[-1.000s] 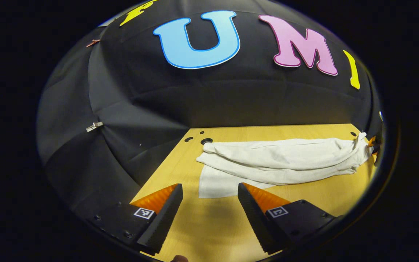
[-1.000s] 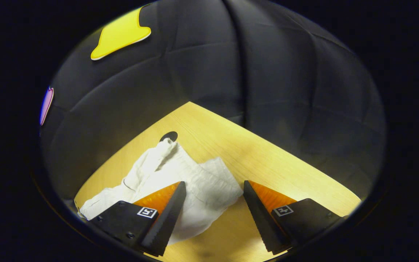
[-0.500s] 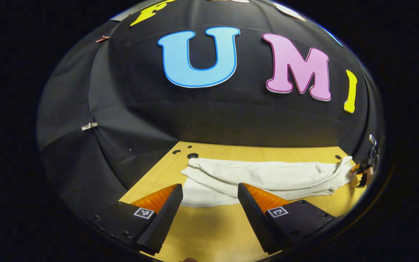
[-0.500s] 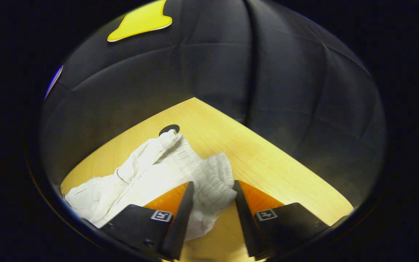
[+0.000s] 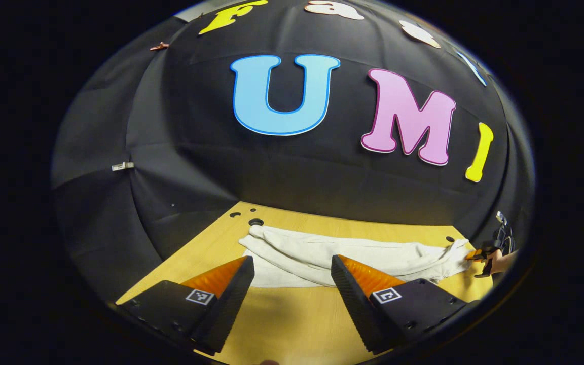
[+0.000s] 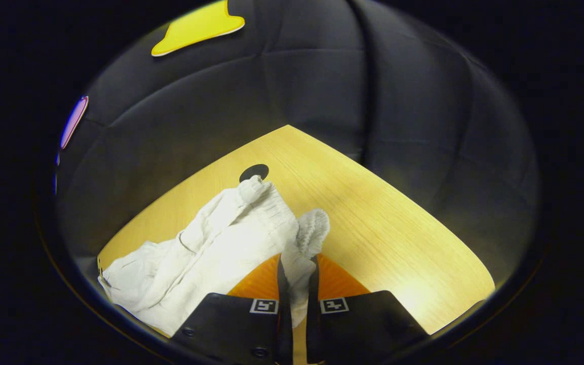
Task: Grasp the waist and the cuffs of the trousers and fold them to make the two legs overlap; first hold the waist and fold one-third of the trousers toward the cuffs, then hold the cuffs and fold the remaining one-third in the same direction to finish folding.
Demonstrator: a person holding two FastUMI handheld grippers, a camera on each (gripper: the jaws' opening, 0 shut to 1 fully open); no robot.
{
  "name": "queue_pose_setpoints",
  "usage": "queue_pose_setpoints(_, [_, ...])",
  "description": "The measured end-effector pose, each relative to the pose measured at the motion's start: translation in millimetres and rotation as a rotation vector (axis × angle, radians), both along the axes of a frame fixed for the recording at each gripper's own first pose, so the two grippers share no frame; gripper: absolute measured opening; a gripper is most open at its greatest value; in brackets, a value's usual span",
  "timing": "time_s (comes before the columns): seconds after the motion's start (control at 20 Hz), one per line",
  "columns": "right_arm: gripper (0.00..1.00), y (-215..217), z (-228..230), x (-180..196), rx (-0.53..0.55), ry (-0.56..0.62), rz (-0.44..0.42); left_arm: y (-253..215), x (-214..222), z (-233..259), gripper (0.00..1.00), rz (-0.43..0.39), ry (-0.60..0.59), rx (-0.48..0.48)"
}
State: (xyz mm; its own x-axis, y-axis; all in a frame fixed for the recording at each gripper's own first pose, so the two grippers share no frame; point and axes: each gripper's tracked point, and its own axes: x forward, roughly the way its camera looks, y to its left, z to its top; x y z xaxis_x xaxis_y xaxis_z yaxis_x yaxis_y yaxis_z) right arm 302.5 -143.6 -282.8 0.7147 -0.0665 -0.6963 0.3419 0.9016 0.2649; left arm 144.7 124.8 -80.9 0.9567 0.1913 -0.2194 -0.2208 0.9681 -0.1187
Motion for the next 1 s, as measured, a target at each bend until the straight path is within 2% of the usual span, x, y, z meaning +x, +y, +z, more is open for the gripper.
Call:
queue_pose_setpoints(0.05, [0.12,-2,5,-1,-0.007,0.011,0.018,2,1,-5,0.97,0.005,0.007,-0.011])
queue_pose_setpoints(0.25, [0.12,-8,39,5,-0.07,-0.031,0.041,2,-3,0,0.97,0.019,-0.008,-0.008])
queue_pose_setpoints(0.5, [0.11,6,119,22,-0.214,-0.149,0.166,13,-17,5,0.97,0.033,-0.017,0.013])
queue_pose_setpoints(0.7, [0.11,33,179,39,-0.23,-0.282,0.231,22,-17,4,0.97,0.064,-0.065,-0.109])
queue_pose_setpoints(0.8, [0.11,65,200,47,-0.25,-0.331,0.278,33,-18,-5,0.97,0.087,-0.079,-0.183])
queue_pose_setpoints(0.85, [0.11,80,211,48,-0.254,-0.344,0.299,36,-18,-8,0.92,0.098,-0.083,-0.206])
queue_pose_setpoints(0.9, [0.11,94,216,48,-0.251,-0.352,0.318,42,-21,-10,0.96,0.104,-0.085,-0.223])
queue_pose_setpoints(0.95, [0.11,109,218,47,-0.243,-0.355,0.339,42,-23,-14,0.92,0.082,-0.083,-0.247])
queue_pose_setpoints(1.0, [0.11,117,219,45,-0.235,-0.358,0.359,38,-26,-16,0.96,0.049,-0.077,-0.271])
